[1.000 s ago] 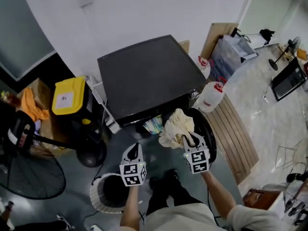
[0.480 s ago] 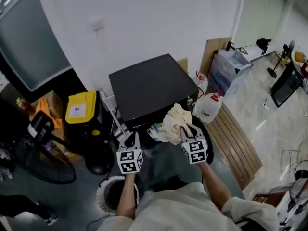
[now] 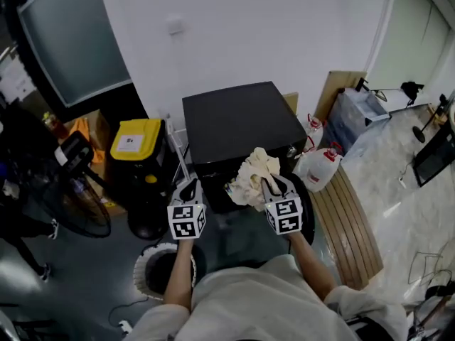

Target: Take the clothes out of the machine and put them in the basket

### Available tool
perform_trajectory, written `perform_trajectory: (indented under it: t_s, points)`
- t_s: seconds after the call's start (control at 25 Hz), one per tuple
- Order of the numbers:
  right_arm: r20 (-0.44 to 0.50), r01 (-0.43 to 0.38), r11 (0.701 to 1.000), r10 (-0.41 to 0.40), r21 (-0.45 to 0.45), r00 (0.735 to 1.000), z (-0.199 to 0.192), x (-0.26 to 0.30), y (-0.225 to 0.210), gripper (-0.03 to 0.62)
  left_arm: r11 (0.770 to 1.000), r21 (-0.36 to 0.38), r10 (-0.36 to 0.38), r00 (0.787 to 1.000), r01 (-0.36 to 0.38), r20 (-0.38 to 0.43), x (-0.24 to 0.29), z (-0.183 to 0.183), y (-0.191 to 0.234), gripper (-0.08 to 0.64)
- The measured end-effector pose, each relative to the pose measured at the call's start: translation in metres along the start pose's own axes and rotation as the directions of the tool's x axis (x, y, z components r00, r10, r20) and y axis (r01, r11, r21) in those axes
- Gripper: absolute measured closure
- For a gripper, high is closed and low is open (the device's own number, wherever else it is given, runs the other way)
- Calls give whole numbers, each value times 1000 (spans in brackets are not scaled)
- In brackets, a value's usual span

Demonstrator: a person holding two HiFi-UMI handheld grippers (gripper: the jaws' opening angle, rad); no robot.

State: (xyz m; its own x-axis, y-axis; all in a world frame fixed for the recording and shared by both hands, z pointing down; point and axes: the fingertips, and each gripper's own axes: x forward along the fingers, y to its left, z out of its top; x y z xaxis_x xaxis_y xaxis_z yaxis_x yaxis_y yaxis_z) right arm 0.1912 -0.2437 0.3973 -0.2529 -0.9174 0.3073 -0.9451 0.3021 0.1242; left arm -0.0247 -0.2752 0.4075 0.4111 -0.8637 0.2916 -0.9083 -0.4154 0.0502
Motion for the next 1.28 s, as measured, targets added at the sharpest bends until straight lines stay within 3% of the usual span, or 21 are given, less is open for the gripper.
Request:
perform_trajectory:
  t_s: [0.28, 0.4, 0.52, 0.64, 0.84, 1.0, 1.12, 1.28]
  points:
    - [14, -240, 968, 242, -78, 970, 15, 15, 37, 508, 978, -70, 198, 980, -197, 8, -35, 2, 12, 543]
    - [13, -333, 937, 336, -104, 942, 19, 21, 55, 508, 955, -87, 285, 959, -284, -4, -61, -7, 16, 543]
    - [9, -427, 895, 431, -134, 902, 20, 25, 85, 508, 916, -112, 386, 922, -386, -26, -98, -25, 28, 543]
    - [2, -526, 833, 534, -170, 845, 18, 24, 127, 508, 854, -151, 496, 867, -498, -54, -146, -48, 44, 543]
    - [-25, -687, 693, 700, -219, 714, 19, 12, 206, 508, 722, -209, 655, 749, -660, -102, -228, -77, 58, 543]
    - [-48, -776, 583, 791, -242, 609, 14, -7, 266, 508, 630, -228, 732, 666, -742, -142, -283, -101, 60, 543]
    - [-77, -829, 497, 845, -257, 530, 7, -24, 318, 508, 550, -245, 787, 593, -799, -170, -331, -120, 66, 543]
    - [-103, -872, 409, 888, -270, 448, -1, -49, 379, 508, 456, -277, 832, 516, -846, -205, -392, -148, 76, 543]
